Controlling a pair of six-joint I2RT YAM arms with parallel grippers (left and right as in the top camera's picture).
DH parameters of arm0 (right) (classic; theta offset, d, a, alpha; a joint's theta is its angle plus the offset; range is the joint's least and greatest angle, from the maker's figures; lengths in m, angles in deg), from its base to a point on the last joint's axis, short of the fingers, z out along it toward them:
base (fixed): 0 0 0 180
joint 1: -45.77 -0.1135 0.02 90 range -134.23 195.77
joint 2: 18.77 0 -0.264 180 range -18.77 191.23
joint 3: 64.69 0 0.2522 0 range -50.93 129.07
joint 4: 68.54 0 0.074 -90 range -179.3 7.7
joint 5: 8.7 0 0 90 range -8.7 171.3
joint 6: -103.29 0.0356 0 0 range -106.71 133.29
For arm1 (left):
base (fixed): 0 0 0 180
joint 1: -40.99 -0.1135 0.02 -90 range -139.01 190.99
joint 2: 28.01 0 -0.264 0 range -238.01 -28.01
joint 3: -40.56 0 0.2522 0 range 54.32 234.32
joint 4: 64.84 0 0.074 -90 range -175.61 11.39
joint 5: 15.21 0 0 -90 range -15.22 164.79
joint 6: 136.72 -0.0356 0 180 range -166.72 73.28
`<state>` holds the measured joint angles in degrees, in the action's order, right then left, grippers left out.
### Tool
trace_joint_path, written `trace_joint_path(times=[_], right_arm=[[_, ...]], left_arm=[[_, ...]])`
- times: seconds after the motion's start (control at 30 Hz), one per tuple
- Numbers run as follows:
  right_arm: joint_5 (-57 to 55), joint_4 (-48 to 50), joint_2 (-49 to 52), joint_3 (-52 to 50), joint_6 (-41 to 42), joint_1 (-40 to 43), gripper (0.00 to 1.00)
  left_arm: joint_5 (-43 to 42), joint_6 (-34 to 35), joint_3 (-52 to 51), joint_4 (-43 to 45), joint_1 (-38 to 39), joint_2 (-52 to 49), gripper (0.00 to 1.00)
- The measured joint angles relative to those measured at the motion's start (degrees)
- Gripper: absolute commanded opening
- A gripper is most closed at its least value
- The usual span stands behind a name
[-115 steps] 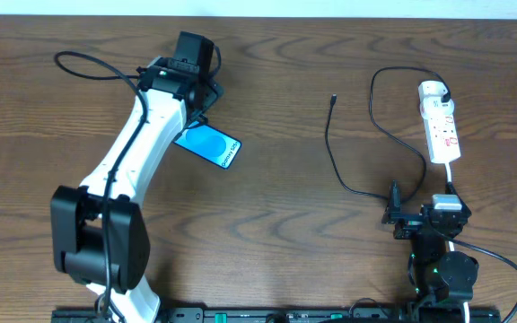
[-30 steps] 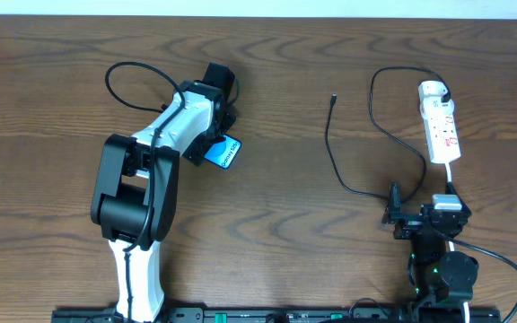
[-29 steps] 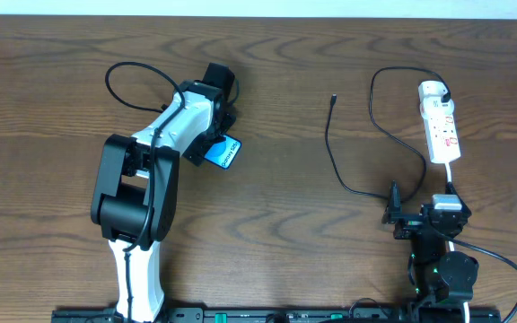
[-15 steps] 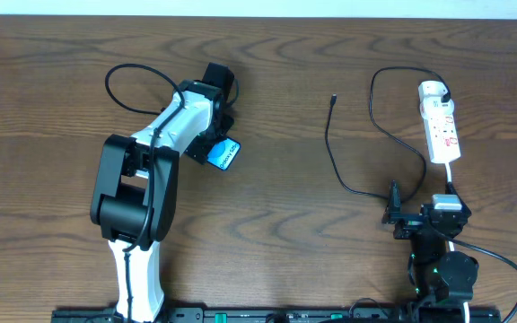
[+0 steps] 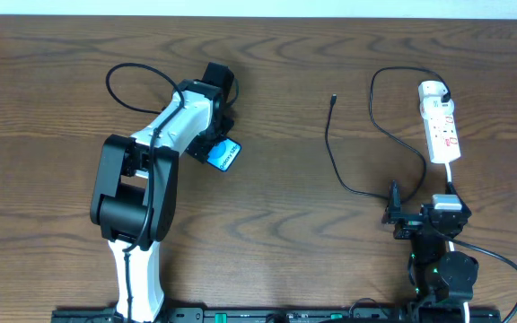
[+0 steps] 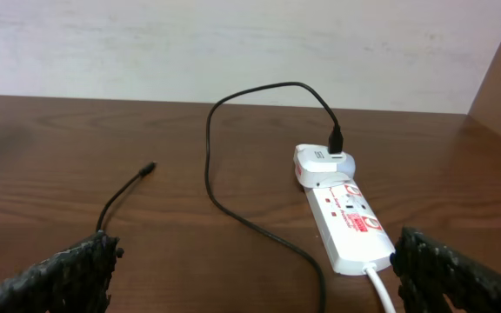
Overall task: Plug charger to phone and switch on socket
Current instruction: 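Lift the smartphone with the left gripper and tilt it upright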
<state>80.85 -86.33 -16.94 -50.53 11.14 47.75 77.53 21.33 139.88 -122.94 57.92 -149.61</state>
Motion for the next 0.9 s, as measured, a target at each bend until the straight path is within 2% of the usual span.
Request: trace_joint_path(times=[0.53, 0.9], right_arm=[[0.00, 0.00, 0.00, 0.00, 0.00, 0.00, 0.99], [0.02, -0.02, 0.00, 0.00, 0.00, 0.00, 0.99]], left_arm=[[-9.79, -9.73, -0.79, -5.64, 0.02, 3.78, 0.66], [-23.37, -16.00, -0.79, -6.27, 0.02, 5.84, 0.66]])
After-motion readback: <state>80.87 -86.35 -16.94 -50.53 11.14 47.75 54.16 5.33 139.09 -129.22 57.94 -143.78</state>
